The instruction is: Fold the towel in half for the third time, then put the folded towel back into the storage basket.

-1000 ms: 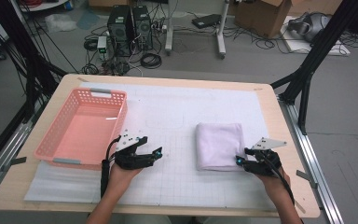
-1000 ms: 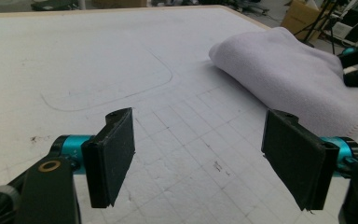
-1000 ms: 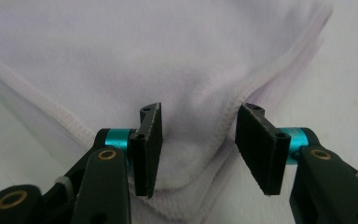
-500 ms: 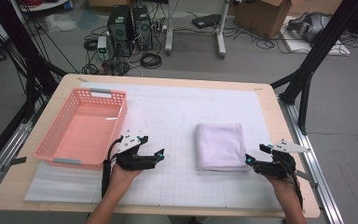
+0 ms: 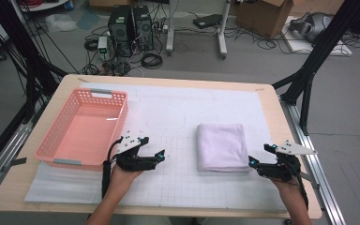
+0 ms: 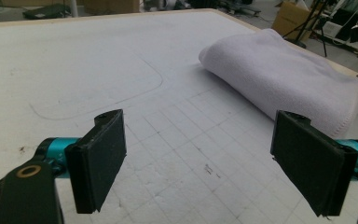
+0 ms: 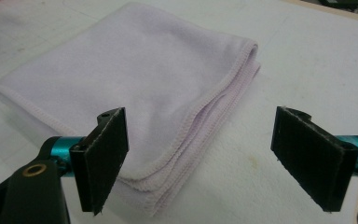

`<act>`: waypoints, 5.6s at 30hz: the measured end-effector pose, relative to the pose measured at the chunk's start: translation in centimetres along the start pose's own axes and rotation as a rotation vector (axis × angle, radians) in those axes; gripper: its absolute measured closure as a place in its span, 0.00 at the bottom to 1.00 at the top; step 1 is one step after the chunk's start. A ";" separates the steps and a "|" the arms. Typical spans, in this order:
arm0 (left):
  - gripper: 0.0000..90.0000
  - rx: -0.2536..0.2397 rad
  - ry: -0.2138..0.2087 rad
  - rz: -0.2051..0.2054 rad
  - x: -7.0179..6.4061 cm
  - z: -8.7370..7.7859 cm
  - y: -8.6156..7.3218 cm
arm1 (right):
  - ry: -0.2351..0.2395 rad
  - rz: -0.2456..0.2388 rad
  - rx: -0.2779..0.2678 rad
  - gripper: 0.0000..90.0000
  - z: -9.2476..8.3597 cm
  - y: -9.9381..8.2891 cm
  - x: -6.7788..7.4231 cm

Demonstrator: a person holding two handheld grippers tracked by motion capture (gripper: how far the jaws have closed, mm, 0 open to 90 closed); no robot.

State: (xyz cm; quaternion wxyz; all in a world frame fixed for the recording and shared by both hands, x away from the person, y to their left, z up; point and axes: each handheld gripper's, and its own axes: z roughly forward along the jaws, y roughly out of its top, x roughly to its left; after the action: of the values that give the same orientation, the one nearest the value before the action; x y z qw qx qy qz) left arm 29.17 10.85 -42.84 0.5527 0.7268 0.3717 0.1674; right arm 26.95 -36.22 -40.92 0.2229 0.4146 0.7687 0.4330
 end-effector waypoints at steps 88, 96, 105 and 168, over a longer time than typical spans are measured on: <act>0.31 0.297 -0.129 -0.170 -6.1 16.3 2.2 | 0.053 -0.008 0.043 0.19 1.2 -0.5 0.1; 0.67 0.299 -0.157 -0.174 -6.7 16.5 2.2 | 0.065 0.017 0.039 0.19 1.3 -0.6 0.0; 0.79 0.253 -0.186 -0.175 -6.3 15.9 2.3 | 0.056 0.020 0.041 0.19 1.2 -0.6 -0.1; 0.81 -0.110 -0.233 0.020 1.6 -1.0 8.2 | 0.059 0.013 0.023 0.19 1.3 -0.1 0.0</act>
State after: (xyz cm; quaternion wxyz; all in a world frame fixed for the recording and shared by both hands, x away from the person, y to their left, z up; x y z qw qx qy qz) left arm 32.45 11.79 -35.16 0.6294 0.7137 0.2879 0.1077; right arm 27.84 -35.63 -41.76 0.1926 0.4091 0.7772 0.4377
